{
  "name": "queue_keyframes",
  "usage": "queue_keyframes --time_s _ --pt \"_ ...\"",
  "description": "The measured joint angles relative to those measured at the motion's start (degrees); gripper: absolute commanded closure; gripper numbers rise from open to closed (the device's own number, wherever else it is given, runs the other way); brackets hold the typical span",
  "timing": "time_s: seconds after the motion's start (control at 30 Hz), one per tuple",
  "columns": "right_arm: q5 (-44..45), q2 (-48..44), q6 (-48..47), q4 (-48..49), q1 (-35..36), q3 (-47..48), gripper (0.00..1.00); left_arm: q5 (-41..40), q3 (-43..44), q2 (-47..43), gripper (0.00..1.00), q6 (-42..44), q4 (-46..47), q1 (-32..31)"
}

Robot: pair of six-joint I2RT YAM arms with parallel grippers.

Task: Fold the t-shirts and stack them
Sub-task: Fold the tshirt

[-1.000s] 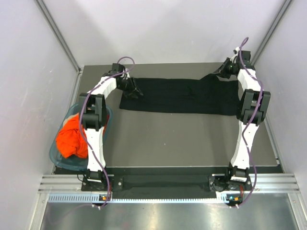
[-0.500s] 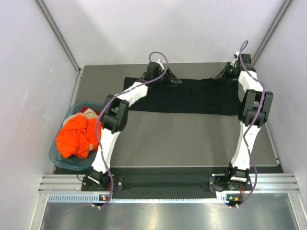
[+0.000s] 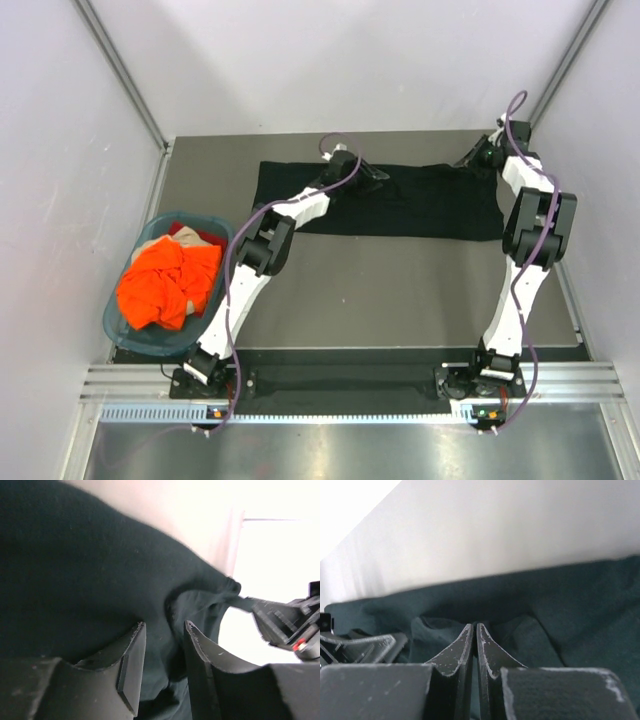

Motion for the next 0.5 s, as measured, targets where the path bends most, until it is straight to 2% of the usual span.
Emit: queue_keyframes --time_s 0.33,0.5 --pt "-1.31 -1.16 0.24 2.64 -0.76 -3.87 0.95 0.22 -0.04 0.90 0.63 -2.05 10.38 -0.79" --pt "-1.95 -1.20 0.17 3.10 -0.85 -3.91 0.95 0.15 0.02 1.75 0.52 -1.99 12.24 -1.57"
